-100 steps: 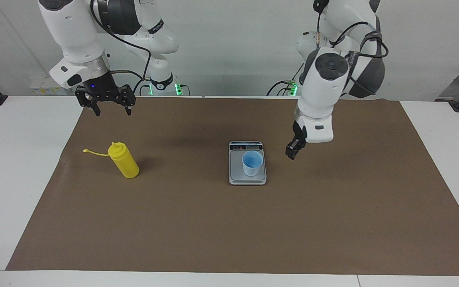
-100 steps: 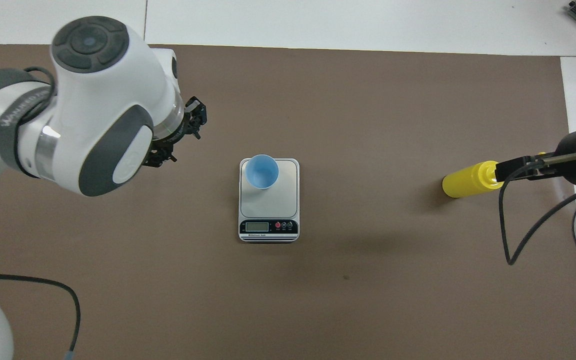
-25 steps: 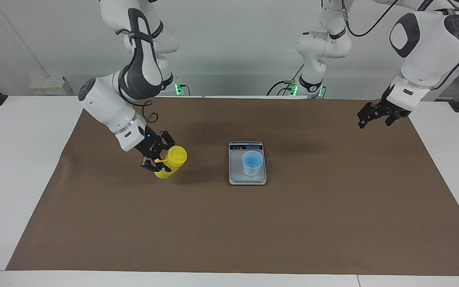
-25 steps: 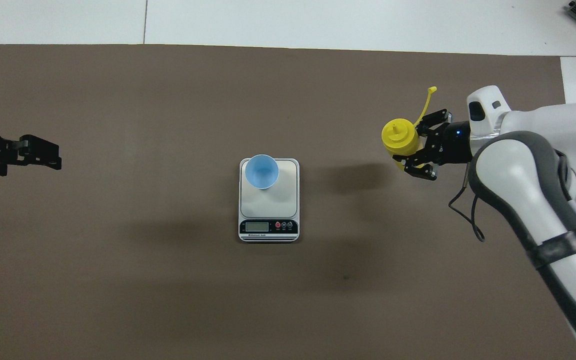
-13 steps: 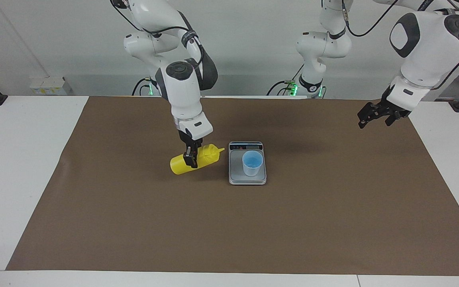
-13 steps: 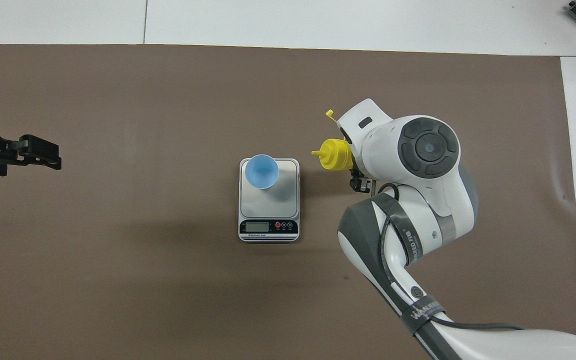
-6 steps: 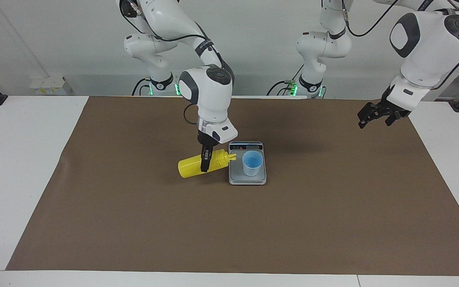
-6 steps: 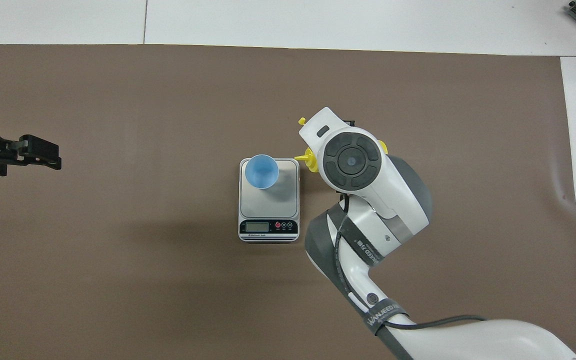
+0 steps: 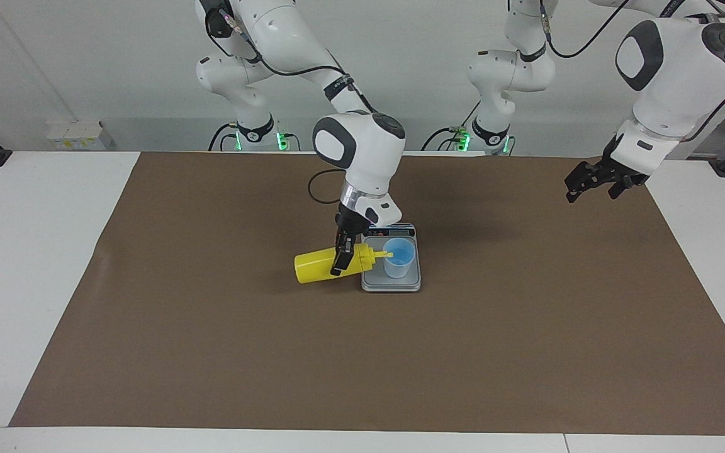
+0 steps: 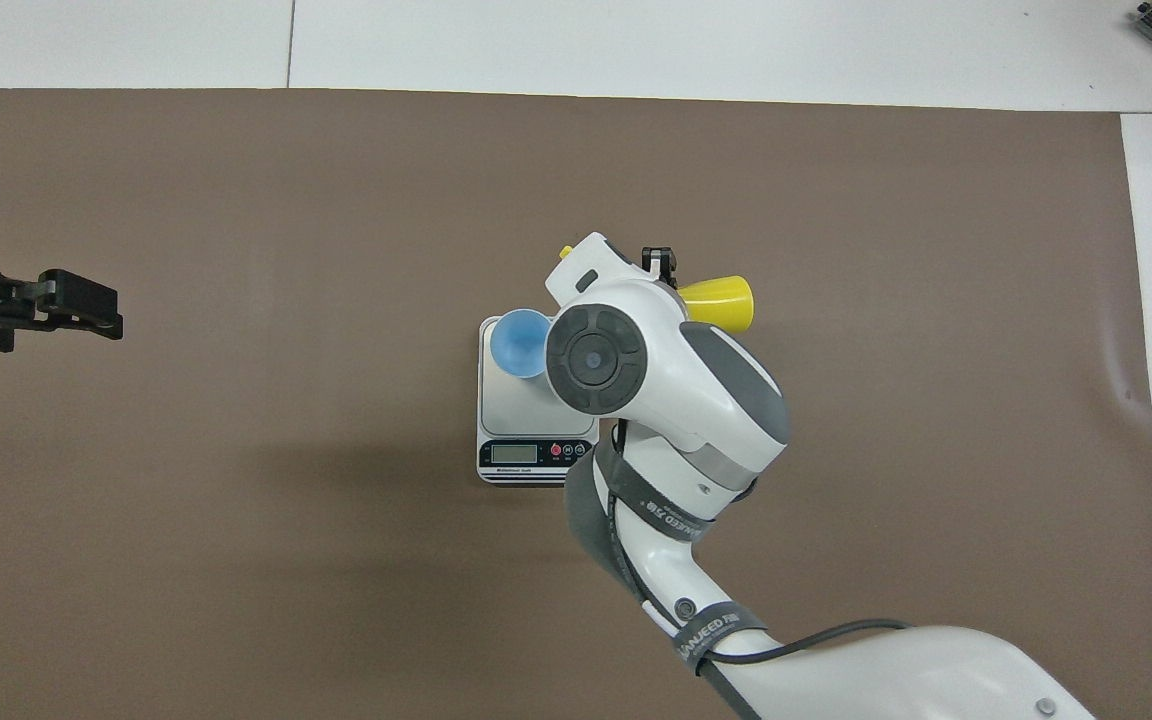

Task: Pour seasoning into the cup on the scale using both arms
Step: 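Tilt the bottle nozzle down over the blue cup with the right gripper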

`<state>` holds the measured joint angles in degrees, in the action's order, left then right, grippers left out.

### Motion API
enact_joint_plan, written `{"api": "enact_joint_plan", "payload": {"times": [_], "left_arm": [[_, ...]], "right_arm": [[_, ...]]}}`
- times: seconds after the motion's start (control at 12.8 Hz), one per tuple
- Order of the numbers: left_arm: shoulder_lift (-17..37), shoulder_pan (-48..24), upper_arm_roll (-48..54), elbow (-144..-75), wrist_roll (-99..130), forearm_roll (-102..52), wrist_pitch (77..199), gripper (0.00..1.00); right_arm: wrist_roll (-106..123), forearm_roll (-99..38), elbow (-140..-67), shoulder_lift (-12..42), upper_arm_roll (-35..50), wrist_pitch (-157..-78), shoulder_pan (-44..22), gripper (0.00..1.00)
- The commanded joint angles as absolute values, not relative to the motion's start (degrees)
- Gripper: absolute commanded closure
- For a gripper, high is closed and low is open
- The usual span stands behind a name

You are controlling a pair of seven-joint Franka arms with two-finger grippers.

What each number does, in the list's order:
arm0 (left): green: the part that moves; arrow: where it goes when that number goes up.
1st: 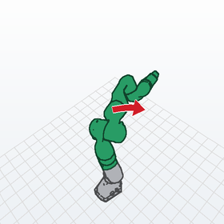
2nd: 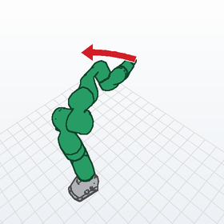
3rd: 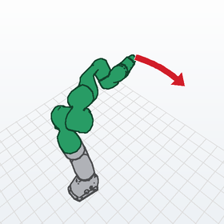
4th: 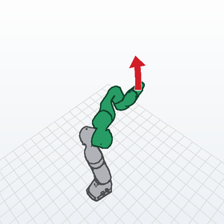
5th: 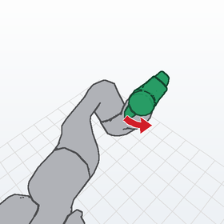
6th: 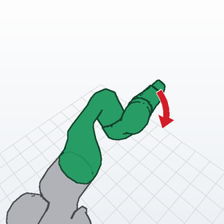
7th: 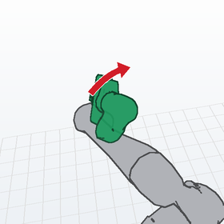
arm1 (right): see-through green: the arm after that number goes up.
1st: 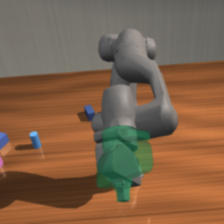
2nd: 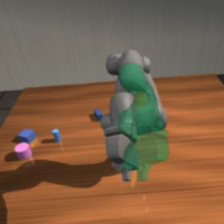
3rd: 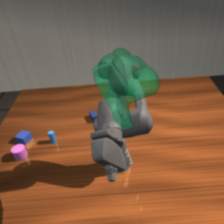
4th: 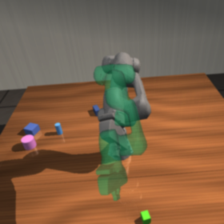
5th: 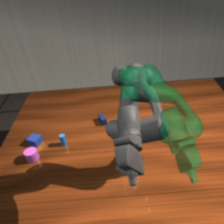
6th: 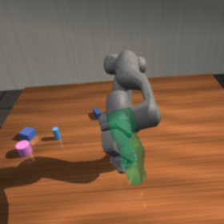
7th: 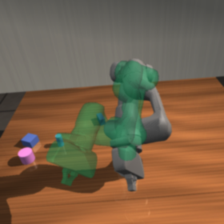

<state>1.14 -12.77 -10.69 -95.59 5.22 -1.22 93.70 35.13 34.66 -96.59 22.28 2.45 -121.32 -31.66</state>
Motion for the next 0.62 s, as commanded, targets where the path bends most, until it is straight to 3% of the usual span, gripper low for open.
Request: {"api": "enact_joint_plan", "payload": {"times": [0.0, 0.55], "left_arm": [[-0.35, -12.57, -10.46, -97.29, 5.89, -0.35, 94.75, 0.00], [-0.35, -12.57, -10.46, -97.29, 5.89, -0.35, 94.75, 0.00]], "right_arm": [[31.13, 40.85, -94.57, 22.85, 2.55, -118.66, -32.43, 0.46], [22.33, 57.90, -97.03, 21.80, 2.55, -117.51, -36.74, 0.45]]}}
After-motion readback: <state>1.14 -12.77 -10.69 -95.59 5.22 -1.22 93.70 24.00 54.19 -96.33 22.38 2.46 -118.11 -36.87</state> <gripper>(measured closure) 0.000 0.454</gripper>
